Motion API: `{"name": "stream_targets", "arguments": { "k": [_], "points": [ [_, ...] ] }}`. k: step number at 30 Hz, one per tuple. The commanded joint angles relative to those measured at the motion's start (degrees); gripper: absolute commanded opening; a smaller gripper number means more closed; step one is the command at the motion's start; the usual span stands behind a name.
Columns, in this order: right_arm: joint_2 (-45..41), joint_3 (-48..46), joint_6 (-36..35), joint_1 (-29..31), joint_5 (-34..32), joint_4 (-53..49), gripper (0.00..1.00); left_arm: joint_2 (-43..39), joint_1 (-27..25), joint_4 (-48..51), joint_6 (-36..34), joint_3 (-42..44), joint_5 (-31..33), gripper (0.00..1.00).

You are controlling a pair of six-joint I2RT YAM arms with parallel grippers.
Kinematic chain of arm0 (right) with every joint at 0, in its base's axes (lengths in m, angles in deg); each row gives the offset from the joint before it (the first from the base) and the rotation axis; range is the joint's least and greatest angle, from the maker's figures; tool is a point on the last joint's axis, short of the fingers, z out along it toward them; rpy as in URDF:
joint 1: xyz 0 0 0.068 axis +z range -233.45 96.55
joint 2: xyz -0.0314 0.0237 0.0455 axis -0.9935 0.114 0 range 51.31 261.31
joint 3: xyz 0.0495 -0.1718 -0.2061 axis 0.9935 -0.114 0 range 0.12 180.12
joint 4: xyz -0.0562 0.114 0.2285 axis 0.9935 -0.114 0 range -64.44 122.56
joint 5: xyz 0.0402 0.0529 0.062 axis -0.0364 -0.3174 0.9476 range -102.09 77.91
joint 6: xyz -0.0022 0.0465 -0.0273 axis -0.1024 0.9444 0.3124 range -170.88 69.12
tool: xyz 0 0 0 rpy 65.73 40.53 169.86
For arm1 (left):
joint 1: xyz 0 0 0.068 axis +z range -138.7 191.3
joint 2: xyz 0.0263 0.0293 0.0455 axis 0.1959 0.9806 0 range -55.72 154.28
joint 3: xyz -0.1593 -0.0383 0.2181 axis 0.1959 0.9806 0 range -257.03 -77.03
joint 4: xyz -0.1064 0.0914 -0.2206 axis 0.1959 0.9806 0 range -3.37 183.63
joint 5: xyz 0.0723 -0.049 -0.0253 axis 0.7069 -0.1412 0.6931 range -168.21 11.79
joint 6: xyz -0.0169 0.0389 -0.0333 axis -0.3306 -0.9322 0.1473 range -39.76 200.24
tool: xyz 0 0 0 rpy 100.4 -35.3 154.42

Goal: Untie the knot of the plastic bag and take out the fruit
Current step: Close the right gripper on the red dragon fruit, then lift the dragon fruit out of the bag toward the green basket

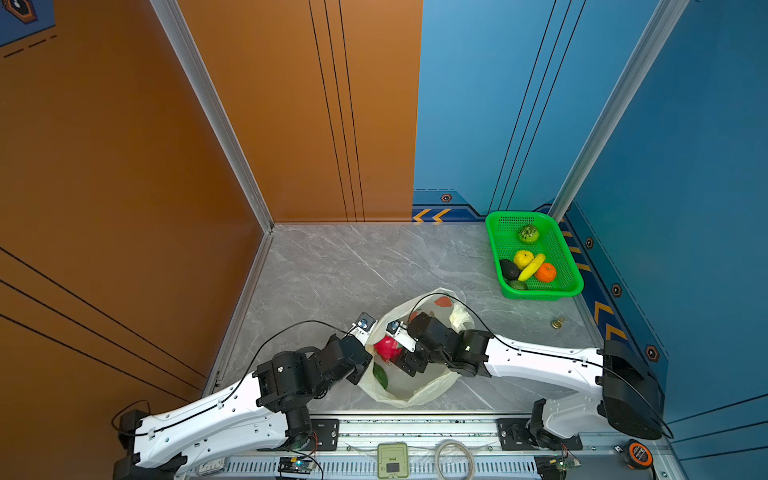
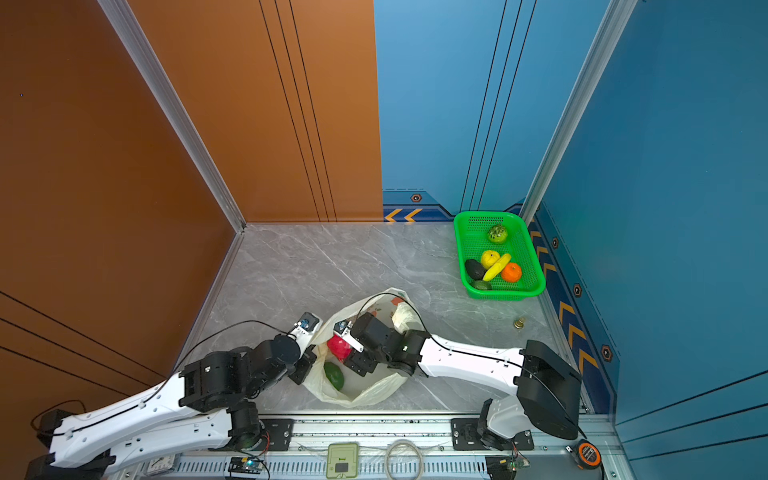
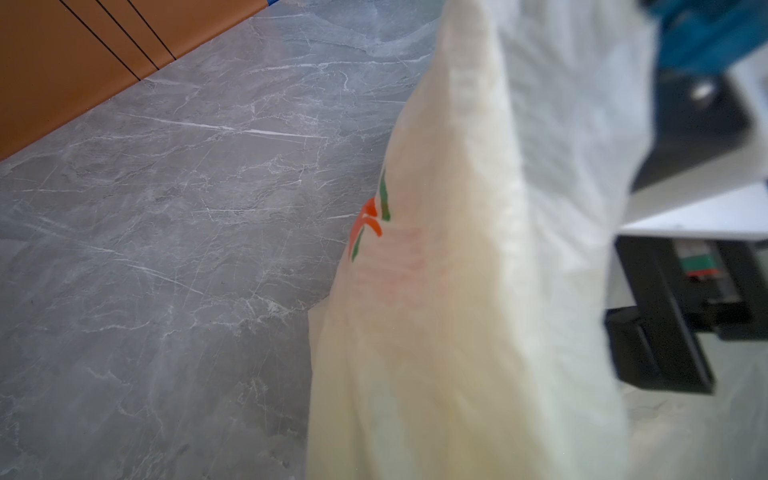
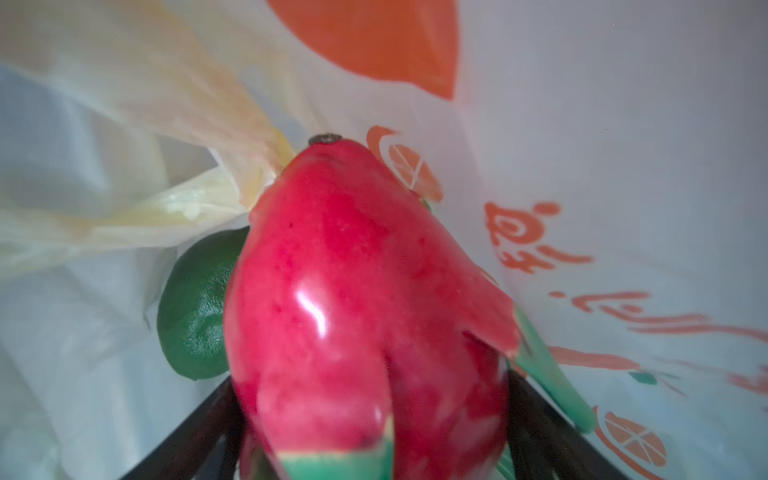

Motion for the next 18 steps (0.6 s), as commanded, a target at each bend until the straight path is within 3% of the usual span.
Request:
{"name": "stream_targets", "arguments": {
  "k": [1,11,18],
  "points": [
    [-4.86,-0.78,2.73,0.58,-2.81,-1.37,0.57,-0.46,0.61,-0.75,-0.42,-1.10,2.13,0.00],
    [-13.60,-2.27,4.32,0.44,-2.43,-2.81,0.58,1.86,0.82,-1.28,-0.33,-2.00,5.20,0.00],
    [-16.19,-3.00,6.16,-1.09,-1.40,1.46,0.59,4.88,2.06,-2.77,-0.42,-3.15,6.72,0.00]
  ]
}}
